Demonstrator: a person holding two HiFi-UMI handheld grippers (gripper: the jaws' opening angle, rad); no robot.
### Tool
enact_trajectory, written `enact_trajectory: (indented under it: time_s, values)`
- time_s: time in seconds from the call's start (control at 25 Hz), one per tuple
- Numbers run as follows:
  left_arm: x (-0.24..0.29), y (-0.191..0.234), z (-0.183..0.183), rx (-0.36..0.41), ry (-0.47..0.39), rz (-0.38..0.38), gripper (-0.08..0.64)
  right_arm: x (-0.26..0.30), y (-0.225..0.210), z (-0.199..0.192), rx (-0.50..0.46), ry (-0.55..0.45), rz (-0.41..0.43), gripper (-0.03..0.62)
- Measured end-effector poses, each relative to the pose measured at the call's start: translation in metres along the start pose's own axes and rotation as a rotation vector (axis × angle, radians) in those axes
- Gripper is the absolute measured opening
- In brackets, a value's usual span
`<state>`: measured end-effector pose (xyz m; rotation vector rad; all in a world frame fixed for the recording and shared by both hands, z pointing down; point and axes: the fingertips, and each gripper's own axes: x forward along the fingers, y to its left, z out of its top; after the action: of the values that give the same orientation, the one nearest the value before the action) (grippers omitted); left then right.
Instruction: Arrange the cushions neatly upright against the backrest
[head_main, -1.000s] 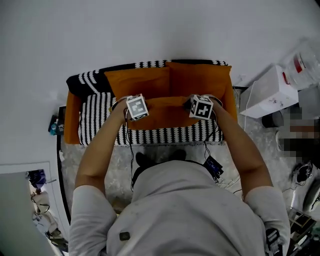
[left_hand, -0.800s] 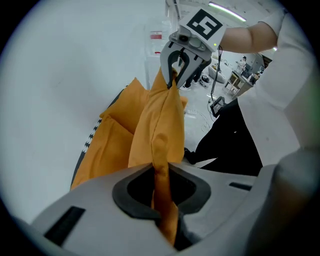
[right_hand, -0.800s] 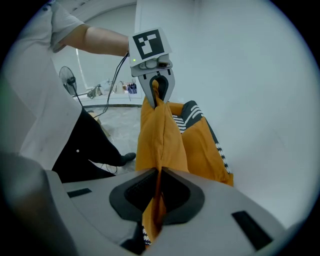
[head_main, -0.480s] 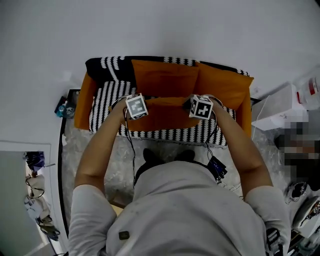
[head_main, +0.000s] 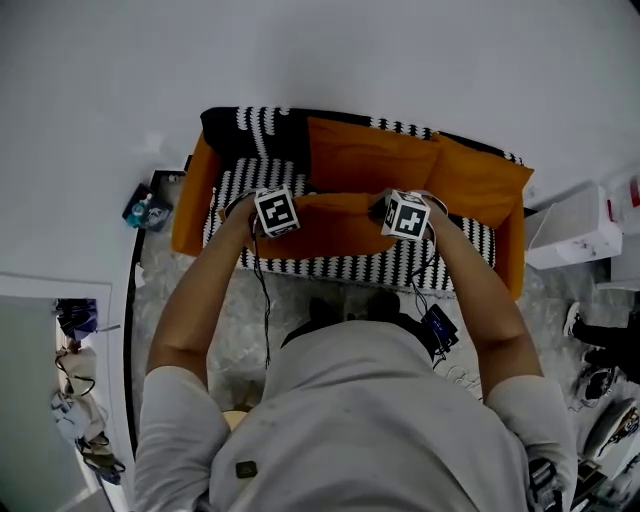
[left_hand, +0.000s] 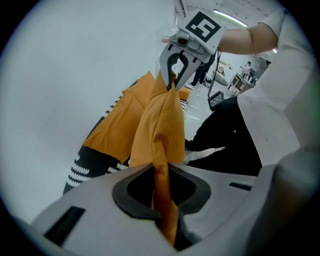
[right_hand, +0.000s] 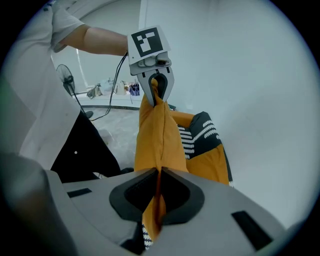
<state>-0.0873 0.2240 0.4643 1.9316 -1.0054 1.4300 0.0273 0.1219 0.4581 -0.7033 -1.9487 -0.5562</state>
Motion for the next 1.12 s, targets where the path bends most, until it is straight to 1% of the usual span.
enact_trajectory:
  time_s: [0.16,0.36,0.52,0.6,0.72,0.84,1.12]
  values:
    - [-0.012,0.014,-0.04,-0.04,0.023,0.019,0.051,0.016,-0.008,0.034,-0.021,-0.004,0.013,0.04]
    - [-0.015,0.033,-0.067,-0.071,0.017,0.02,0.051,0.039,-0.026,0.06,-0.057,-0.002,0.044,0.04]
    - [-0.008,0.054,-0.095,-0.139,0.035,0.019,0.051,0.06,-0.05,0.077,-0.083,-0.007,0.072,0.04]
    - [-0.005,0.067,-0.102,-0.157,0.04,0.019,0.051,0.069,-0.063,0.082,-0.097,-0.007,0.086,0.04]
    - [-0.004,0.087,-0.106,-0.16,0.042,0.016,0.049,0.081,-0.083,0.087,-0.111,-0.016,0.099,0.04]
    - [-0.001,0.107,-0.114,-0.189,0.057,0.02,0.05,0.089,-0.103,0.092,-0.114,-0.024,0.116,0.04]
    - [-0.005,0.155,-0.124,-0.185,0.07,0.044,0.049,0.103,-0.142,0.107,-0.127,-0.031,0.139,0.04]
